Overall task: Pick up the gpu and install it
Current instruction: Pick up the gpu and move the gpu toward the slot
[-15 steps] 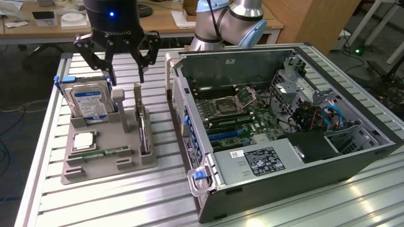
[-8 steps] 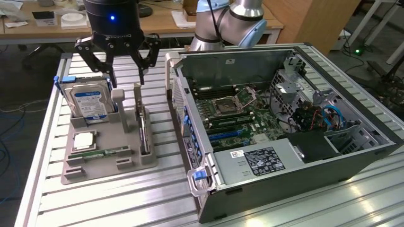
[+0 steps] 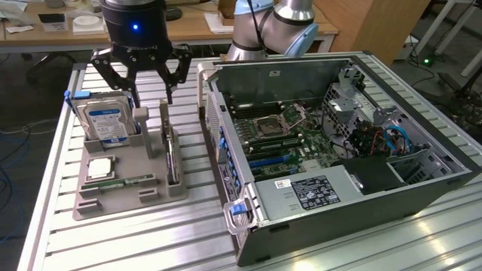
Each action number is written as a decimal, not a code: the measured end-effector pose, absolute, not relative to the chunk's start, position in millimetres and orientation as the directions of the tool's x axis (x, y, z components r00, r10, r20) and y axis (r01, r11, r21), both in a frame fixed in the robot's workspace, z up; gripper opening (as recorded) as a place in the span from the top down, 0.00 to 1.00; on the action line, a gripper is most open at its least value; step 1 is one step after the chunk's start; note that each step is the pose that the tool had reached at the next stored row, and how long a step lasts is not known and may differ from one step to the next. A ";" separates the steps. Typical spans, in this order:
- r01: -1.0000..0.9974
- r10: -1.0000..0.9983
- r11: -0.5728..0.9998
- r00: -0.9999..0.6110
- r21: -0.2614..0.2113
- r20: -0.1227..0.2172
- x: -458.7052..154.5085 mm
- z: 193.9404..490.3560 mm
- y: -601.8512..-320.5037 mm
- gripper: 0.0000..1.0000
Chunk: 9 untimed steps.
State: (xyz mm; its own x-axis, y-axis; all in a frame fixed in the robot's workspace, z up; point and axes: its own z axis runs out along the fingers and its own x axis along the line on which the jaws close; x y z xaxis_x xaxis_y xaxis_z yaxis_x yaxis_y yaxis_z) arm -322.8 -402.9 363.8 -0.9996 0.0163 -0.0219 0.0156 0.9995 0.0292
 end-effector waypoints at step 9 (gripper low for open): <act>0.016 0.016 0.999 -1.000 0.029 -0.022 -322.8 355.8 -402.9 0.41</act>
